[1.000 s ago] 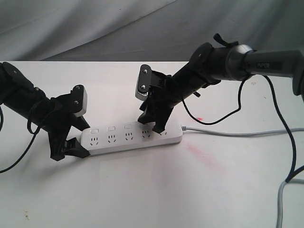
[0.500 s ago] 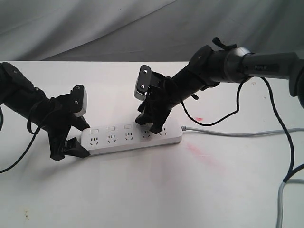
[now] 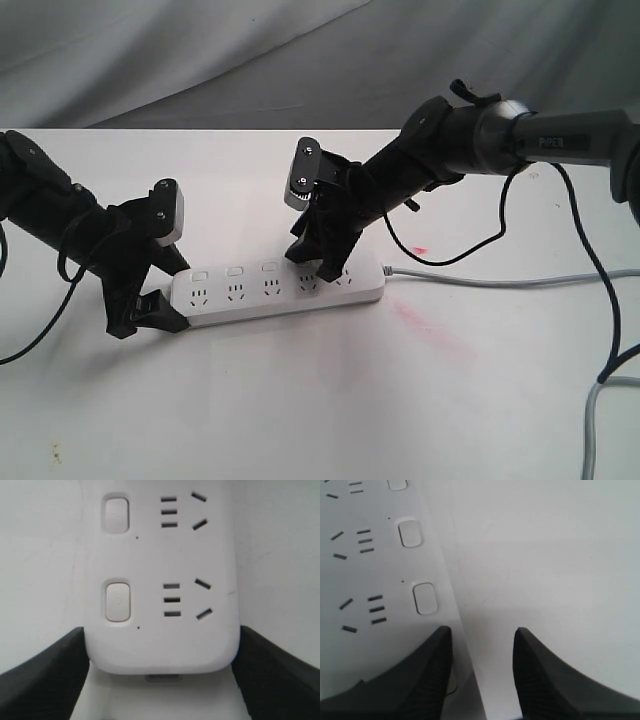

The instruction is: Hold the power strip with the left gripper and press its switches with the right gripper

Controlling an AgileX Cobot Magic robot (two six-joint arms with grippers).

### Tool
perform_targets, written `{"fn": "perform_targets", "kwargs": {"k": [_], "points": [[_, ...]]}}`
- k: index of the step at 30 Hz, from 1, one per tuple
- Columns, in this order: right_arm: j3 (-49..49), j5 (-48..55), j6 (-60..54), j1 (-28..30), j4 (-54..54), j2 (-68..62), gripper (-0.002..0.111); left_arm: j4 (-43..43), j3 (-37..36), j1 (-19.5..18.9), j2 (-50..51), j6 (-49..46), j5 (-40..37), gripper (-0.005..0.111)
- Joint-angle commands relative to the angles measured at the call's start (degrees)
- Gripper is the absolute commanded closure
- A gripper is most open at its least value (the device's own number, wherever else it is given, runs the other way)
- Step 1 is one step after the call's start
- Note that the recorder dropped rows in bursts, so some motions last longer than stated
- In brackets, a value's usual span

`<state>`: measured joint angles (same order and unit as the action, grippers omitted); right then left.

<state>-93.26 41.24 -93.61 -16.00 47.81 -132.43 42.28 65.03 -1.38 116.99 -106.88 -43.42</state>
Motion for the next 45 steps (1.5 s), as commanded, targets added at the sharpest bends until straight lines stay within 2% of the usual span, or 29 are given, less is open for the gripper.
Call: {"fn": "perform_targets", "kwargs": {"k": [1,16,23,30,45], "points": [[1.5,1.2,-0.8,0.8,-6.0,-2.0,0.07,-0.3,0.0,0.2,0.4,0.4,-0.1,0.044],[1.5,1.2,-0.8,1.4,-6.3,-4.5,0.07,-0.3,0.0,0.2,0.4,0.4,-0.1,0.044],[1.5,0.2,-0.8,1.1,-3.4,0.7,0.07,-0.3,0.0,0.2,0.4,0.4,-0.1,0.044],[1.5,0.3,0.0,1.7,-5.2,6.9,0.07,-0.3,0.0,0.2,0.4,0.4,-0.1,0.044],[1.5,2.1,1.1,4.0,-6.1,5.2,0.07,-0.3,0.0,0.2,0.4,0.4,-0.1,0.044]]}}
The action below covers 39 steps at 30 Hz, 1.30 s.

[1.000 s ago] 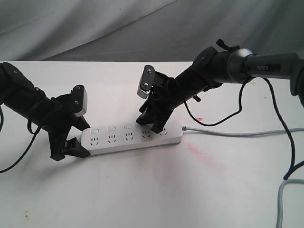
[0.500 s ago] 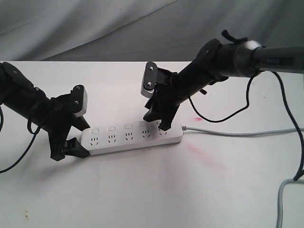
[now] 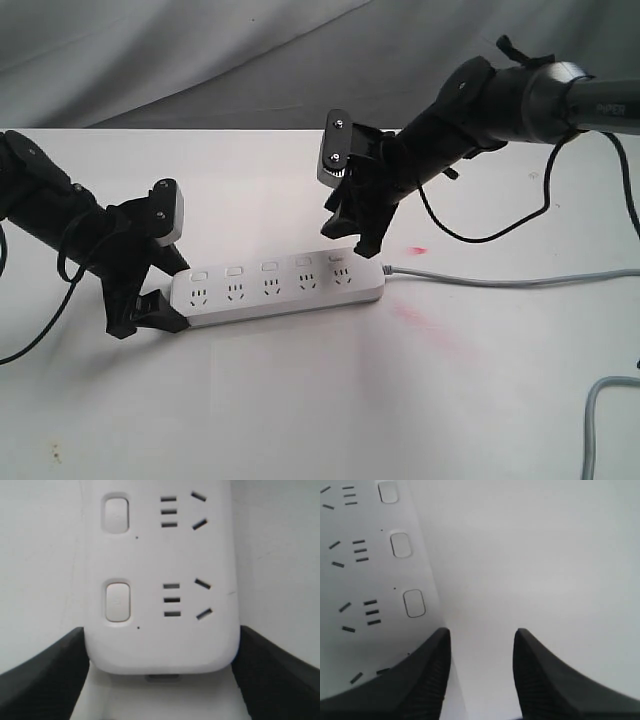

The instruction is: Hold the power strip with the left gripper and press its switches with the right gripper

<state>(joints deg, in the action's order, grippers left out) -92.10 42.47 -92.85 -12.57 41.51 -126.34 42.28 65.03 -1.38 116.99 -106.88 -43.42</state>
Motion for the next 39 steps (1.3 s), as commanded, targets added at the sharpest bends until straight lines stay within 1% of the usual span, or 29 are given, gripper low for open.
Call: {"fn": "perform_targets", "kwargs": {"k": [1,25,35,39], "points": [[0.3,1.1,0.4,0.6,0.2,-1.3,0.07,-0.3,0.0,0.2,0.4,0.4,-0.1,0.044],[0.3,0.2,0.4,0.8,-0.5,-3.8,0.07,-0.3,0.0,0.2,0.4,0.4,-0.1,0.044],[0.3,1.8,0.4,0.8,-1.1,-4.1,0.07,-0.3,0.0,0.2,0.4,0.4,-0.1,0.044],[1.9,1.2,-0.1,0.8,-1.1,-4.1,0.07,-0.3,0.0,0.2,0.4,0.4,-0.1,0.044]]}}
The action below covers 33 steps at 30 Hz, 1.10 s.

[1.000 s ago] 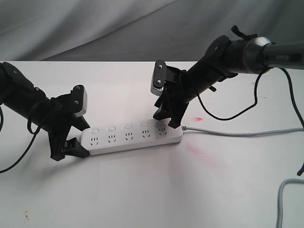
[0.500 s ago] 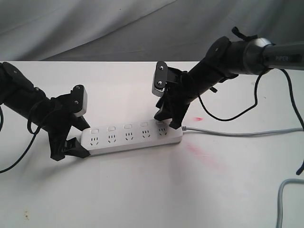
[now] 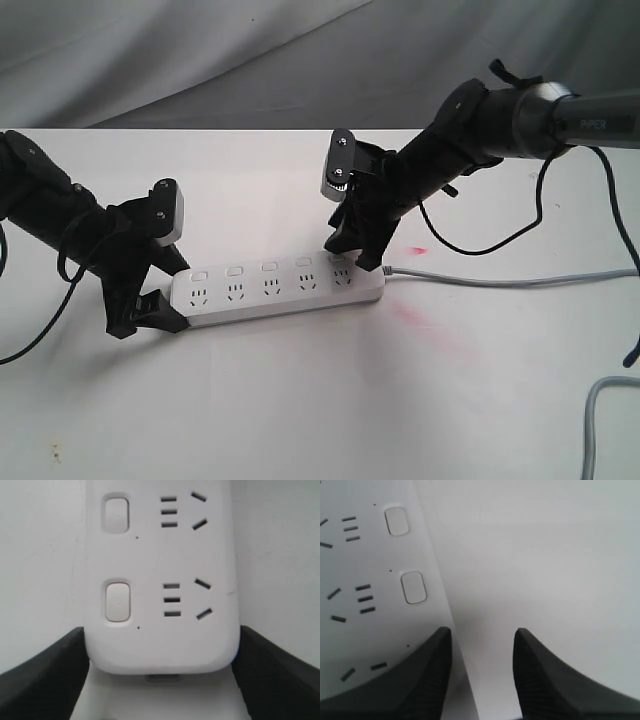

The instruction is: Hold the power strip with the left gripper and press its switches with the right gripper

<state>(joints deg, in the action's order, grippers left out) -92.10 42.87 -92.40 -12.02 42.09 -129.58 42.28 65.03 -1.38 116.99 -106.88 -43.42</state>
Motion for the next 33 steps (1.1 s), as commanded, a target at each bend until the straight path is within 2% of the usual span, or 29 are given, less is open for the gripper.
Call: {"fn": "perform_targets", "kwargs": {"k": [1,6,17,24,33], "points": [[2.6,0.4,-0.7,0.2,-1.7,-0.8,0.07,-0.3,0.0,0.2,0.4,0.4,-0.1,0.044],[6.0,-2.9,-3.1,0.2,-0.9,-0.8,0.07,-0.3,0.0,0.2,0.4,0.4,-0.1,0.044],[6.7,-4.3,-3.4,0.8,1.7,-0.1,0.07,-0.3,0.0,0.2,0.4,0.4,-0.1,0.044],[3.3,-4.7,-3.1,0.6,4.0,6.4,0.07,-0.3,0.0,0.2,0.4,0.4,-0.1,0.044],[5.7,-4.6,-3.4,0.6,6.1,14.8,0.071,-0.3,0.0,0.2,0.4,0.4,-0.1,0.044]]}}
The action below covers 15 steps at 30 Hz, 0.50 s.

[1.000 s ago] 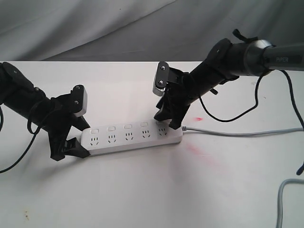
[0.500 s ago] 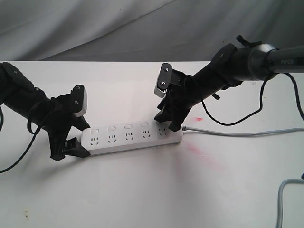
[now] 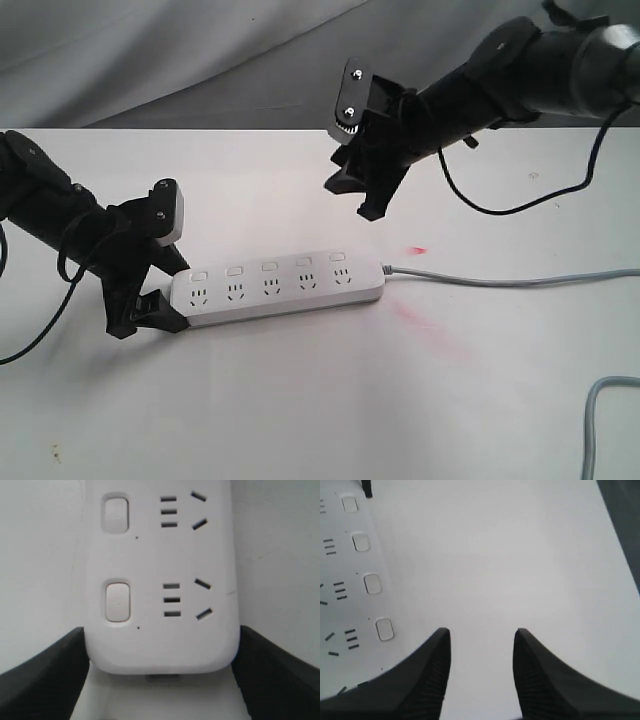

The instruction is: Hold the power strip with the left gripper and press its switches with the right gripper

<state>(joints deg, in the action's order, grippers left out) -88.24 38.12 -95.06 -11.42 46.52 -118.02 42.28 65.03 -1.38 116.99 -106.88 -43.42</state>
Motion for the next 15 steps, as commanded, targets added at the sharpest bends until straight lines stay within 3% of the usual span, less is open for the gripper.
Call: {"fn": "perform_targets", "kwargs": {"k": [1,8,15], "points": [[2.7,0.1,-0.7,0.0,2.3,4.3,0.074,-0.3,0.0,0.2,0.4,0.4,-0.1,0.044],[11.3,-1.2,-0.9,0.0,4.3,13.6,0.108,-0.3,0.0,0.2,0.4,0.4,-0.1,0.044],[24.1,-9.2,-2.9,0.0,10.1,28.0,0.108,-0.3,0.0,0.2,0.4,0.4,-0.1,0.044]]}}
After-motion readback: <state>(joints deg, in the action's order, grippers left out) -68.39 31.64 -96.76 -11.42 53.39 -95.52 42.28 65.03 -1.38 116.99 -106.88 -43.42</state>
